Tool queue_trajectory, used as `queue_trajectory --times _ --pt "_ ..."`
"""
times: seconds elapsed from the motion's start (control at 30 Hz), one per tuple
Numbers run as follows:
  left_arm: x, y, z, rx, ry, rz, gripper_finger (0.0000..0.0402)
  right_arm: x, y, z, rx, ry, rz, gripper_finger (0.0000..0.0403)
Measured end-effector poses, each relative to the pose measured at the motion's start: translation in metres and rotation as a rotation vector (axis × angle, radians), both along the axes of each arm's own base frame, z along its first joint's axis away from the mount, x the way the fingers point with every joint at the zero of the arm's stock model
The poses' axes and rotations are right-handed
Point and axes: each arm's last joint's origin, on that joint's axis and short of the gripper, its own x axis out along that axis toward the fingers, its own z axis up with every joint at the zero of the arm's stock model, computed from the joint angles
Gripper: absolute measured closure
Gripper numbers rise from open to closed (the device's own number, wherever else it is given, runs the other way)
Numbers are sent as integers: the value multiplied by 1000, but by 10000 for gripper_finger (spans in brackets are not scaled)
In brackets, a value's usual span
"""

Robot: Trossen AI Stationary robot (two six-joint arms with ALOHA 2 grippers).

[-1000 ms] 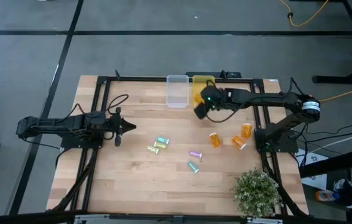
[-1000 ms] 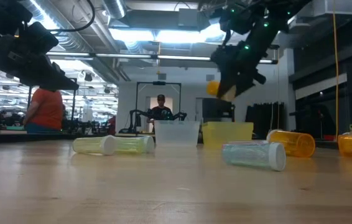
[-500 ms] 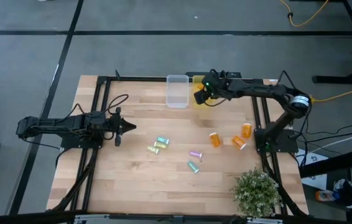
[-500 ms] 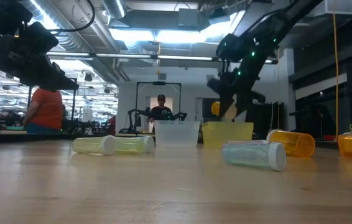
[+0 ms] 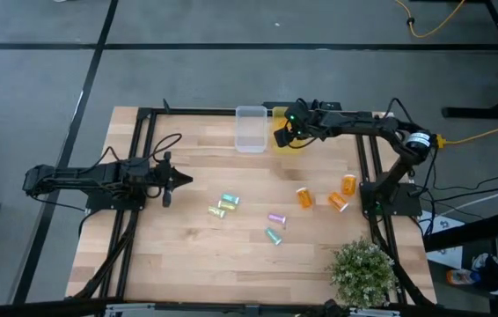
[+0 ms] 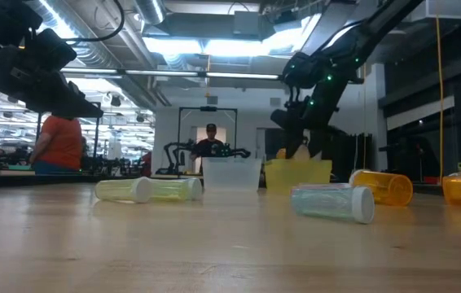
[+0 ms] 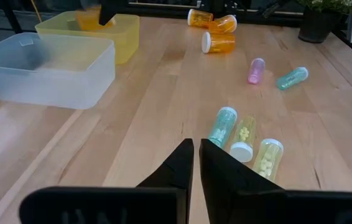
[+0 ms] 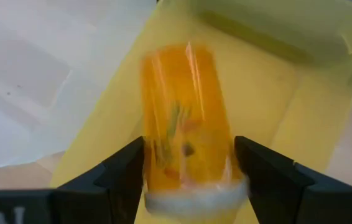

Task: Pick and place medicine bottles into bin by pill shape (circle, oval)
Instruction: Put the large orange pill bottle into the yellow bin

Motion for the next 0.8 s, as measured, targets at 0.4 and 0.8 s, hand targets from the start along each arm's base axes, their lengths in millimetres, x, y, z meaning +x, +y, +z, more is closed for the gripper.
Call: queue_trajectory --times 0.4,0.8 --pt "0 0 0 0 0 0 379 -5 5 22 -5 -76 27 159" --pt "0 0 0 0 0 0 379 -7 8 26 63 -122 11 160"
